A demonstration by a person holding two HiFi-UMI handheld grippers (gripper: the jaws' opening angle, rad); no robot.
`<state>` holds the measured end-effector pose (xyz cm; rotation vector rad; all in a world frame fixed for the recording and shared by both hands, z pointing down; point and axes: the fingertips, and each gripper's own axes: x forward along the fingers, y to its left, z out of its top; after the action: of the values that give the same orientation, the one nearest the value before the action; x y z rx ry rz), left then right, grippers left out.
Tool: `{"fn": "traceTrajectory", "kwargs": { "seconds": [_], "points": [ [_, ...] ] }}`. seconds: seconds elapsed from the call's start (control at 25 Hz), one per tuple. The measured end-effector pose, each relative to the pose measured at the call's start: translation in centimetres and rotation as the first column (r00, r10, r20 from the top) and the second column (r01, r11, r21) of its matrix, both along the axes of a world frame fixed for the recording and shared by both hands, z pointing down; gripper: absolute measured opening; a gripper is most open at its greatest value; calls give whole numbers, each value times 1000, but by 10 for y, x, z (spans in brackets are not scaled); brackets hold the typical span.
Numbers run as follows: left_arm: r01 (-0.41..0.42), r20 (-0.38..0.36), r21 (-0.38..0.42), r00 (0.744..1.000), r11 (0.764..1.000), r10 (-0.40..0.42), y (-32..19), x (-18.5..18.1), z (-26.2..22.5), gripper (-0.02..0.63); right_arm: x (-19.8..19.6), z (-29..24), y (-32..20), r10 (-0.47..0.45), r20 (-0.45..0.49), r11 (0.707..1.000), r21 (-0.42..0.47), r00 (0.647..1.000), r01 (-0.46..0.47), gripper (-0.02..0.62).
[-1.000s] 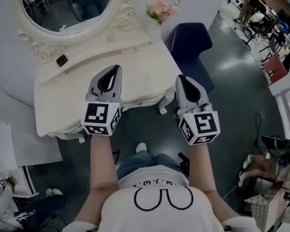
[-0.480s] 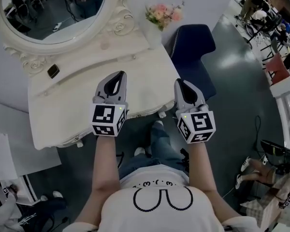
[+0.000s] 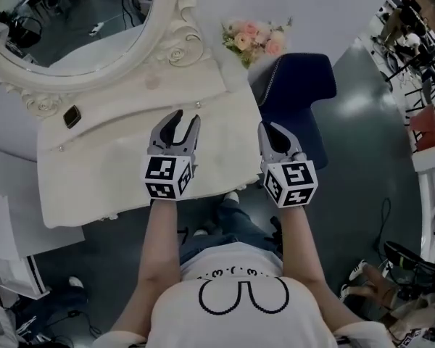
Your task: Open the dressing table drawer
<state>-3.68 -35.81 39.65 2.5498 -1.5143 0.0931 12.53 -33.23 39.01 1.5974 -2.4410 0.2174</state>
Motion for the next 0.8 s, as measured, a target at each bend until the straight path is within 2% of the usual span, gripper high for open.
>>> {"fn": "traceTrajectory", "kwargs": {
  "seconds": [0.28, 0.52, 0.8],
  "points": [
    [100, 50, -131, 994, 986, -94, -41, 15, 69, 152, 10, 44, -53, -63, -5, 993, -95, 998, 63, -2],
    [156, 105, -232, 985, 960, -135, -67, 22, 120, 152, 7, 89, -76, -123, 7, 973, -195, 992, 122, -2],
    [239, 153, -322, 968, 916, -199, -99, 22, 163, 150, 21, 114, -98, -150, 17, 956, -251, 988, 150, -3]
  ]
}}
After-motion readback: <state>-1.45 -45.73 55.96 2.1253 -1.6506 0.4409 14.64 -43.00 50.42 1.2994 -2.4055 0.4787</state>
